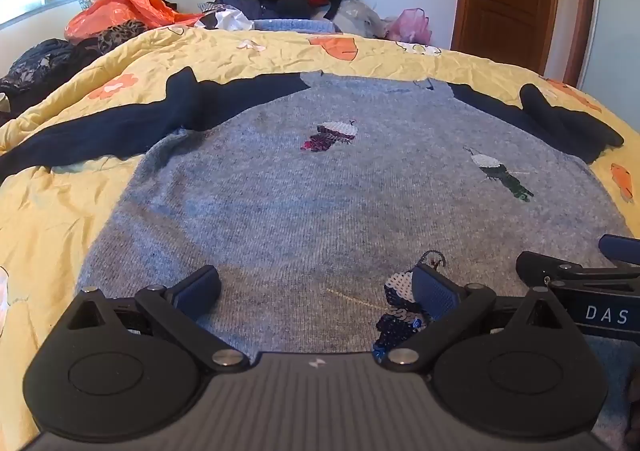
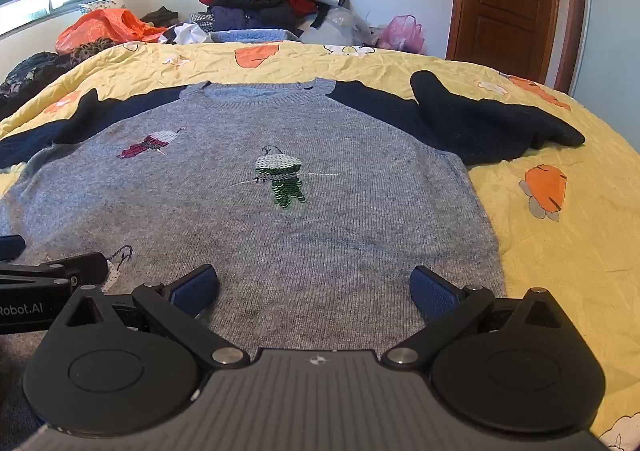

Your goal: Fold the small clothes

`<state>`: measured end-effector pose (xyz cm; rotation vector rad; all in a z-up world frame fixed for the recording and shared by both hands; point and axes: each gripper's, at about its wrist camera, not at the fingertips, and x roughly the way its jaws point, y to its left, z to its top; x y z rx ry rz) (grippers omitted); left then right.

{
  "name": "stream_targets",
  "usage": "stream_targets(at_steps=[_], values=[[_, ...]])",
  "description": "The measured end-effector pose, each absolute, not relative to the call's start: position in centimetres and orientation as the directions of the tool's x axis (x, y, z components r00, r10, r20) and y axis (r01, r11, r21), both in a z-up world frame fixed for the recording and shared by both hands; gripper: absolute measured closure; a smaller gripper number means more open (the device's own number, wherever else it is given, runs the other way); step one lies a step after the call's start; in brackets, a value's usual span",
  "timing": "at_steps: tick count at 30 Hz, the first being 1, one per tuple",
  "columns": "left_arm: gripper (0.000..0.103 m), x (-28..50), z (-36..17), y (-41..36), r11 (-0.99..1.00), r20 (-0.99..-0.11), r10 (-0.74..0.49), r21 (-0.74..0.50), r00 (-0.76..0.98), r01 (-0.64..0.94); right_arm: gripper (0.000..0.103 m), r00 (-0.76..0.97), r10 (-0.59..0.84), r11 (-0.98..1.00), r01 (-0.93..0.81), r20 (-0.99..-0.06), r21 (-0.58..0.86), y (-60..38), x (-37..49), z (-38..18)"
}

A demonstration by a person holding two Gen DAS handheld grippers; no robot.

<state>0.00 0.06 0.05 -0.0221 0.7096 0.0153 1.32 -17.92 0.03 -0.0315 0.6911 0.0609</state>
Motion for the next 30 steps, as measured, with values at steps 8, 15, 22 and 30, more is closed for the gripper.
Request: stream_targets(at_steps=[8,15,22,30], values=[[0.000,0.91,-0.13,0.22,0.999,-0.671,0.005,-0.023,0.741,-0.027,0.000,0.768,0.047,0.998,-0.066,-0.638,-0.007,-17.92,1.29,0.04],[0.000,0.30,-0.03,0.14,1.000,-0.664,0.011,-0.011,0.747,-0.025,0.000,0.769,0.047,0.998,-0.067,-0.638,-0.007,-17.88,1.28,0.03],[0.000,0.47,0.13,0.05,1.000,-0.667,0.009,-0.010,0.745,-0.022,0.000,0.769,0.047,0.998,-0.067,-0.638,-0.007,-17.90,1.29,0.04],[0.000,0.47,0.15,0.03,1.000,-0.668,0.010,-0.010,0.744,-0.022,0.000,0.769,0.047,0.998,-0.067,-0.638,-0.007,-17.88,1.28,0.01]])
